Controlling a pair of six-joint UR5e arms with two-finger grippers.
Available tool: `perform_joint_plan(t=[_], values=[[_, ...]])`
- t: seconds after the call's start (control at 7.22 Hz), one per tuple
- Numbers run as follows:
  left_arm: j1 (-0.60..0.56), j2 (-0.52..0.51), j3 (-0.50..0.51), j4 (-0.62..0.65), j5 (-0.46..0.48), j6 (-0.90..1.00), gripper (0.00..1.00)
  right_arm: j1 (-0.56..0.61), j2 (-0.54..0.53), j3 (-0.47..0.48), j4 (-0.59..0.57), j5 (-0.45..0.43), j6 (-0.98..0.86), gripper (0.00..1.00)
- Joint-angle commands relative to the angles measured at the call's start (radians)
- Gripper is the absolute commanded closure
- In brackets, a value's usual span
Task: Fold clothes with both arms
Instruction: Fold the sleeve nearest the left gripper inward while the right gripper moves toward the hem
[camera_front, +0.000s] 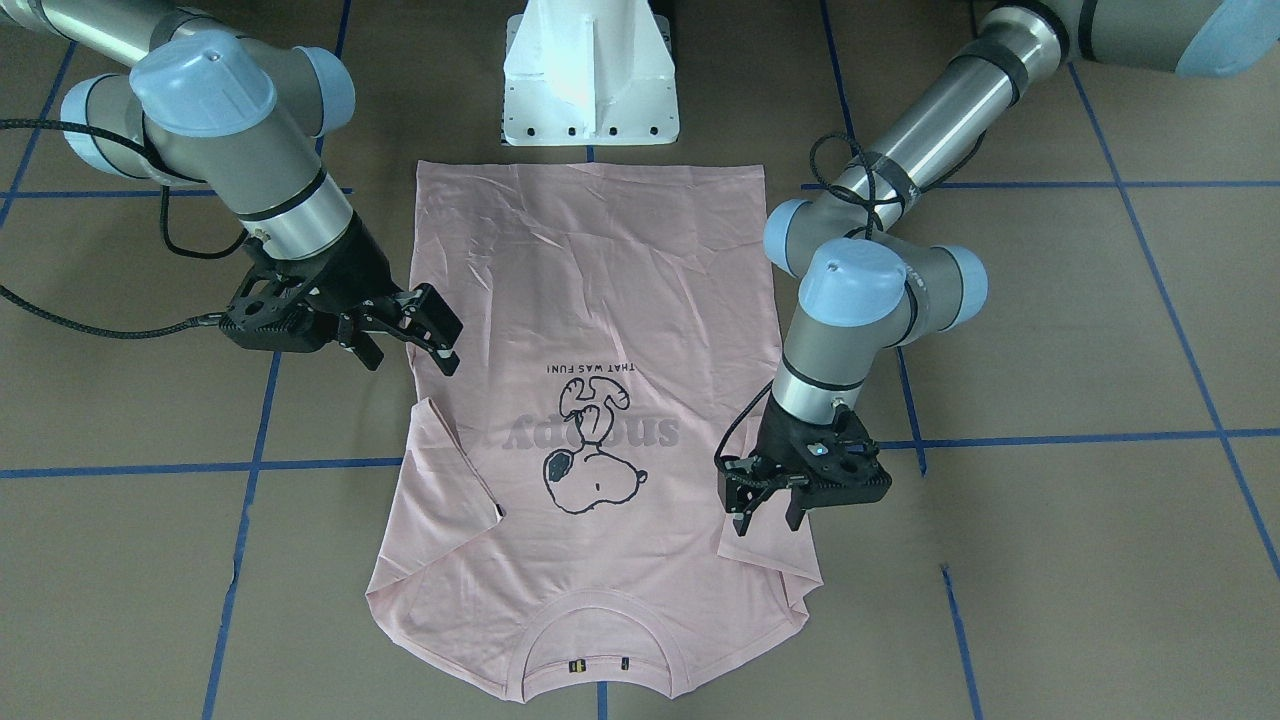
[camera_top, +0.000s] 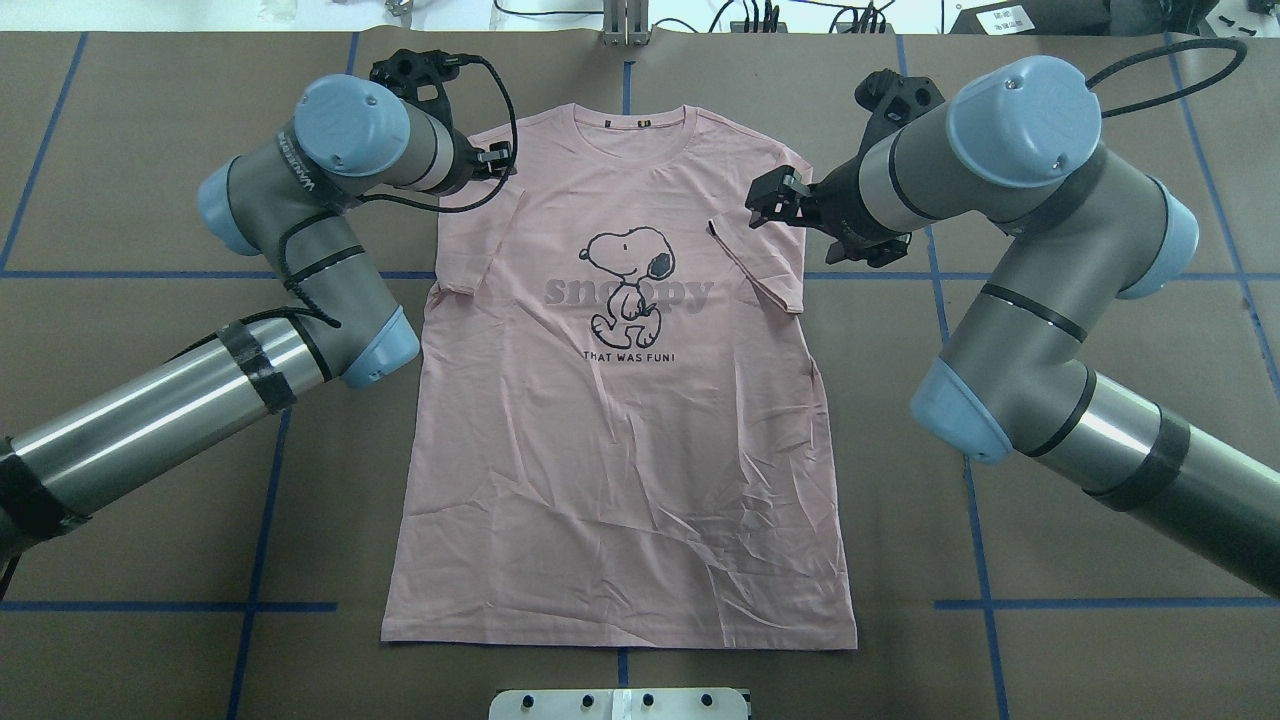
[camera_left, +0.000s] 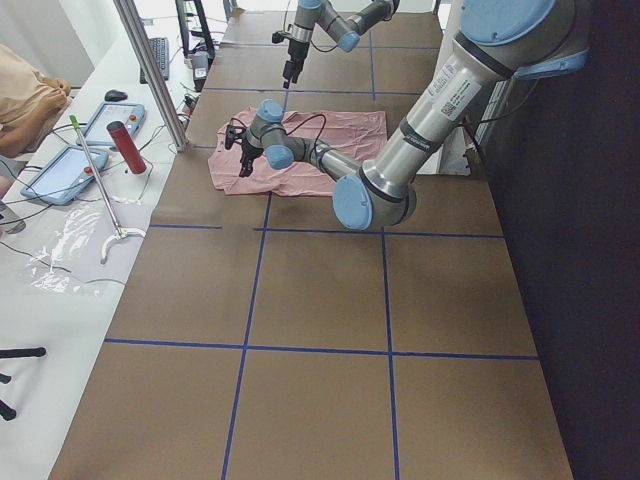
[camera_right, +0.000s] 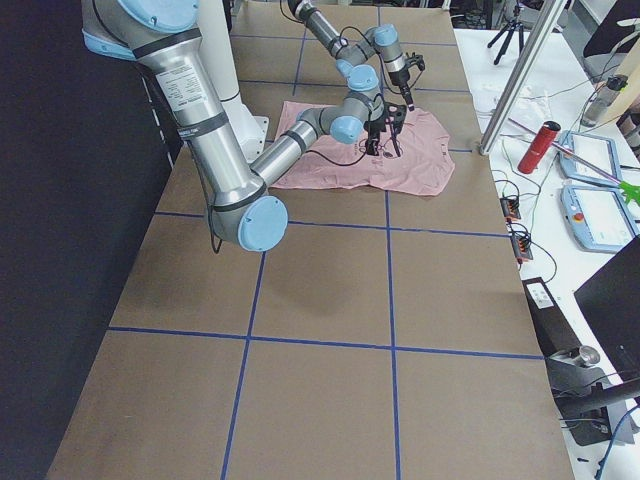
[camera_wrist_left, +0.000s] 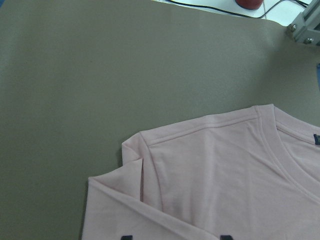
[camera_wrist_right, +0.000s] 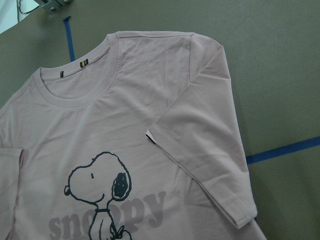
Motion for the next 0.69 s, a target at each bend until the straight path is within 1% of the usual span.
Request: perform_joint_plan(t=[0.0, 0.14, 0.28, 0.42, 0.55], values=[[0.0, 0.164, -0.246, 0.012, -0.116, -0.002, 0.31, -0.132, -0.026, 0.103, -0.076, -0.087, 0.214, 0.0], [-0.002, 0.224, -0.321, 0.012, -0.19, -0.002, 0.31, -0.283, -0.02, 0.192, -0.276, -0.261, 0.283, 0.0], [-0.003, 0.231, -0.337, 0.011, -0.206, -0.025, 0.31, -0.358, -0.052, 0.266, -0.333, -0.357, 0.29, 0.0], [-0.005, 0.231, -0.364, 0.009, -0.201, -0.063, 0.3, -0.415, -0.148, 0.294, -0.327, -0.374, 0.334, 0.0], [-0.009, 0.286, -0.348, -0.003, -0.208, -0.057, 0.3, -0.482, -0.205, 0.37, -0.317, -0.46, 0.392, 0.0]])
